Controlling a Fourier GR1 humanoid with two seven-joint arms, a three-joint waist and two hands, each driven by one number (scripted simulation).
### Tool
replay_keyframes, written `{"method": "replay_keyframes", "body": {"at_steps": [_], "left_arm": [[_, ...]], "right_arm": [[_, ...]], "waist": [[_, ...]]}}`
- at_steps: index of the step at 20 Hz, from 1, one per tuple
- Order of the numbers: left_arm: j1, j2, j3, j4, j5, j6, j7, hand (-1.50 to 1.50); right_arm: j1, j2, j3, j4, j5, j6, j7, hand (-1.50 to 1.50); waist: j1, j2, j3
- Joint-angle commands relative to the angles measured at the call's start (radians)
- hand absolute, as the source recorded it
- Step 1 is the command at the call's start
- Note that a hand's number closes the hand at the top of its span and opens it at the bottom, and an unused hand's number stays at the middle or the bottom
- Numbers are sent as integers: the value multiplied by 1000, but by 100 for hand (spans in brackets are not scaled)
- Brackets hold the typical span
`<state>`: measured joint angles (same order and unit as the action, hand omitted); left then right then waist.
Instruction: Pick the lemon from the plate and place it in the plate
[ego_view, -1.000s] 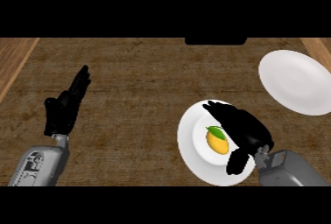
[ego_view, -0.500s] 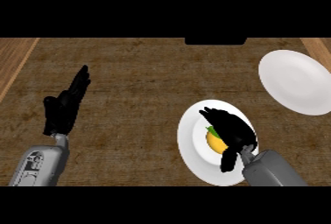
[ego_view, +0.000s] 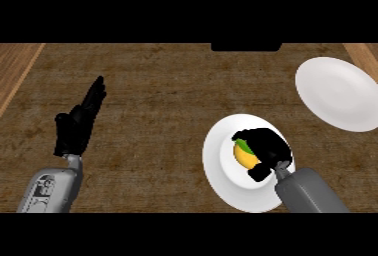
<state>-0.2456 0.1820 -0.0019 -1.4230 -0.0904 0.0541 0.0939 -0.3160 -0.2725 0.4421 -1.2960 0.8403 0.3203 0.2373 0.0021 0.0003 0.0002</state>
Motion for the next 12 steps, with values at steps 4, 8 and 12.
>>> {"method": "replay_keyframes", "body": {"at_steps": [4, 8, 12], "left_arm": [[-31, 7, 44, 78, -3, -29, -62, 0], [-28, -25, 26, 12, -29, -6, 10, 0], [-6, 19, 65, 1, 1, -17, 16, 0]], "right_arm": [[18, 24, -41, 85, 100, -129, -127, 150], [-6, 87, -67, 70, 149, -112, -97, 150], [96, -250, -364, 123, -3, -168, -219, 150]], "waist": [[-3, 0, 0], [-1, 0, 0], [-48, 2, 3]]}}
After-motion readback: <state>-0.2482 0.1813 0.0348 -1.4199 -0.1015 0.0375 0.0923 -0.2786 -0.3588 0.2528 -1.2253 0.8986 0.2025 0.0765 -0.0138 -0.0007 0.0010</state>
